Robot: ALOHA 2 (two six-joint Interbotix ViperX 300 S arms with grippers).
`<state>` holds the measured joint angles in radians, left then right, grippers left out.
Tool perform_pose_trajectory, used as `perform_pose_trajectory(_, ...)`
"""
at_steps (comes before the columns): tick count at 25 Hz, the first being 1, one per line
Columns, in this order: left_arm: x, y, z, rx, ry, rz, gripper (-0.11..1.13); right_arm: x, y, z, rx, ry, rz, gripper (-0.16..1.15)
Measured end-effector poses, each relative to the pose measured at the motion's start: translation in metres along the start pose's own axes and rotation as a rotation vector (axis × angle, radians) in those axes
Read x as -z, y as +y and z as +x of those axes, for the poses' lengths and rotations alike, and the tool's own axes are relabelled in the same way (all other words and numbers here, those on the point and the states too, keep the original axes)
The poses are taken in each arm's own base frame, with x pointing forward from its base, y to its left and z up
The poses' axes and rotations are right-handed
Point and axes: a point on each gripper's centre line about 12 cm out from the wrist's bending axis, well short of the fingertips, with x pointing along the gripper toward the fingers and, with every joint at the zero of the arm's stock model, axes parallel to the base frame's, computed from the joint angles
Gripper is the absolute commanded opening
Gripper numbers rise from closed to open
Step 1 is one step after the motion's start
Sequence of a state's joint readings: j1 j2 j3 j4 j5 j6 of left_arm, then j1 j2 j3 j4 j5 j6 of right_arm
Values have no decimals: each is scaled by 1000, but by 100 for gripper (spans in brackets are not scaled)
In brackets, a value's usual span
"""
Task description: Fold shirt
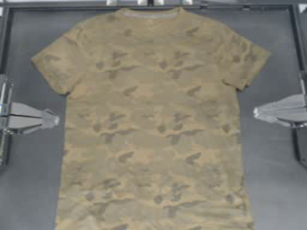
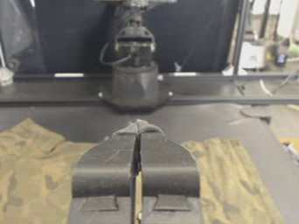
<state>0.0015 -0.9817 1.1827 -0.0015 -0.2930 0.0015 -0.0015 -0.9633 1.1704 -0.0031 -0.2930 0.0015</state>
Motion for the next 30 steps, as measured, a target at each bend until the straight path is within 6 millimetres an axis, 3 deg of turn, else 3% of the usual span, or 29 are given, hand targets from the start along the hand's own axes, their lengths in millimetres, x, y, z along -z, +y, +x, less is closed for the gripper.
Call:
perform_pose_trajectory(1,0,-1,0,6,0,-2,-2,0,0,0,-2,0,2,-5)
perform_pose_trajectory(5,3,-4,0,21,22,-5,9,3,2,-5,-10,5,24,12)
perform_pose_trajectory(9,7,-4,0,21,83,-1,17,6,4,-8,-22,43,14,20)
perform_pose_trajectory(11,7,-4,1,21,104,-2,38,7,5,-8,-24,63,12,34)
perform_pose_trajectory(14,5,-5,2,23,143,0,87,7,6,-7,-30,107,7,64)
perform_pose_trajectory(16,5,-5,3,23,172,-6,108,5,7,-6,-34,146,5,81)
perform_pose_trajectory(19,5,-4,6,21,230,-12,102,2,7,-5,-33,210,11,98)
perform_pose_trajectory(21,5,-5,9,21,281,-20,96,-1,7,-5,-31,260,32,98)
perform_pose_trajectory(30,-4,-18,14,73,472,-116,96,-24,18,-8,-65,617,228,98)
